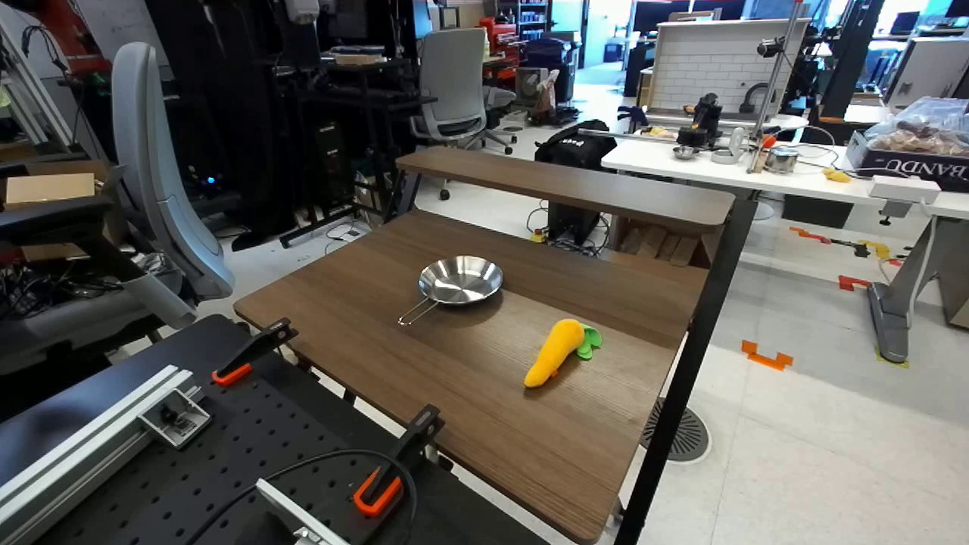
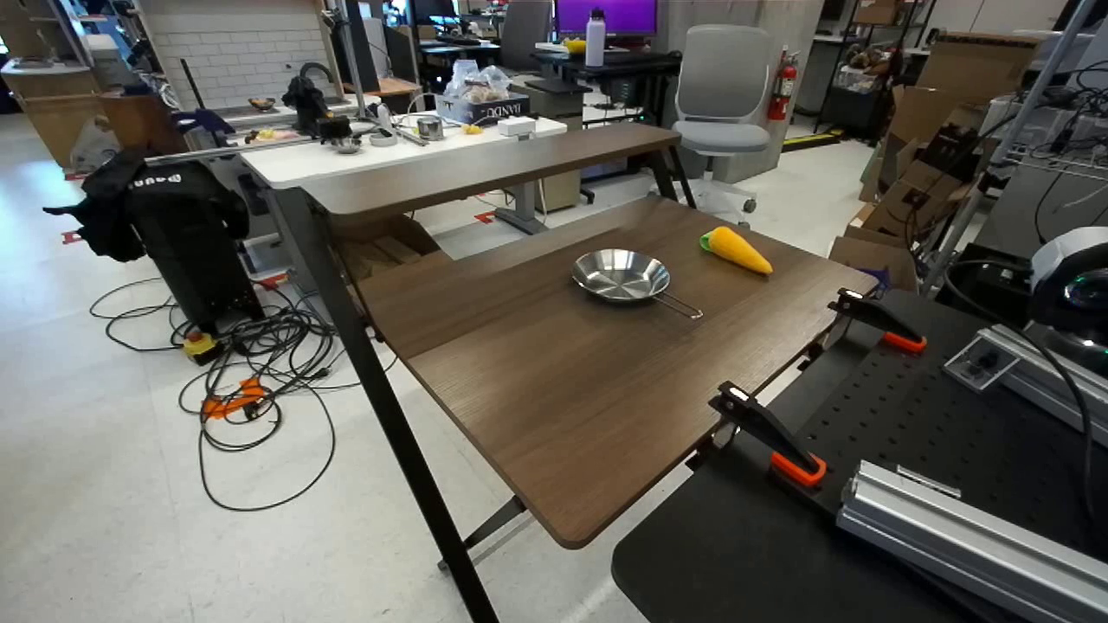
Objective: Place the orange plush toy on the pan
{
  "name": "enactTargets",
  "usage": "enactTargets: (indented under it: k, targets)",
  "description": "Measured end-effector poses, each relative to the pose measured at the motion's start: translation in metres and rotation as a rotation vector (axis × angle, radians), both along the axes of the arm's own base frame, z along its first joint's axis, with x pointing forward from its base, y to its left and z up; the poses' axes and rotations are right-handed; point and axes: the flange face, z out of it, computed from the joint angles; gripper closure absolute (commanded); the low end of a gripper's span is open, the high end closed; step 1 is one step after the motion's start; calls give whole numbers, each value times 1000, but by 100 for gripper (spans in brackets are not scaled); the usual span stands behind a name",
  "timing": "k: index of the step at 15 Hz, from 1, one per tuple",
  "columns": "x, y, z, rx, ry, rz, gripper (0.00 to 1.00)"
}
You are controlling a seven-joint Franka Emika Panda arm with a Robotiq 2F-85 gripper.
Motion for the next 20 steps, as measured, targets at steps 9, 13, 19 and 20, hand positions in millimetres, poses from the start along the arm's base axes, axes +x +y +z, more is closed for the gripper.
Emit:
enactTargets:
  k: [9, 13, 19, 20]
  targets:
    - [27, -41, -58, 8, 32, -97, 0]
    - [42, -70, -95, 10, 43, -158, 0]
    - [69, -123, -143, -12, 82, -243, 0]
    - [76, -131, -149, -16, 89, -255, 0]
